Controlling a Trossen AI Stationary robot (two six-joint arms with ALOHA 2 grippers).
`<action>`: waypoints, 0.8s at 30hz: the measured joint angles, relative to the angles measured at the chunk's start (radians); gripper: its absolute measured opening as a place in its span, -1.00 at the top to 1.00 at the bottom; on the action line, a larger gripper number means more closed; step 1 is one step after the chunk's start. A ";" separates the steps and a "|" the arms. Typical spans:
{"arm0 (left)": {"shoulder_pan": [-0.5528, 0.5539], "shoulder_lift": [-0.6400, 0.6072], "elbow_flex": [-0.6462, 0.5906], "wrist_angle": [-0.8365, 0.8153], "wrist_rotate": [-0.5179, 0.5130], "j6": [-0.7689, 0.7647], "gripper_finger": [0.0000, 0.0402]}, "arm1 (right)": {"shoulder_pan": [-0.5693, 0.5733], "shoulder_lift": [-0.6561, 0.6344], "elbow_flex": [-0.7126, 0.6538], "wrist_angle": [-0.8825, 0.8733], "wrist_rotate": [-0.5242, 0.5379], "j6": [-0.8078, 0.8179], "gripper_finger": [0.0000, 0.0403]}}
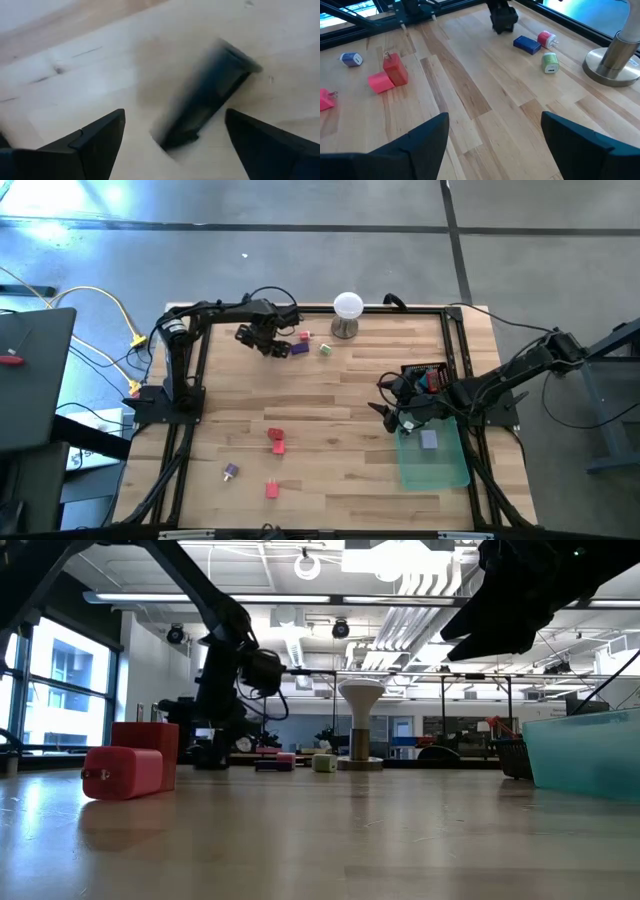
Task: Pick & Place Office items
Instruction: Put the black digital clock into the black basket
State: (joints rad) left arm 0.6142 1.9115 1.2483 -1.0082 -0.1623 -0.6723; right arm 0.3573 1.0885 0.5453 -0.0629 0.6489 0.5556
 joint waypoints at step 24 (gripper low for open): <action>0.002 -0.002 0.001 0.032 0.023 0.002 -0.69 | 0.000 0.000 0.000 -0.001 0.001 -0.003 -0.51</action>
State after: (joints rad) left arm 0.6159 1.9091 1.2491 -0.9767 -0.1390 -0.6700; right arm 0.3570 1.0885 0.5453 -0.0635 0.6495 0.5529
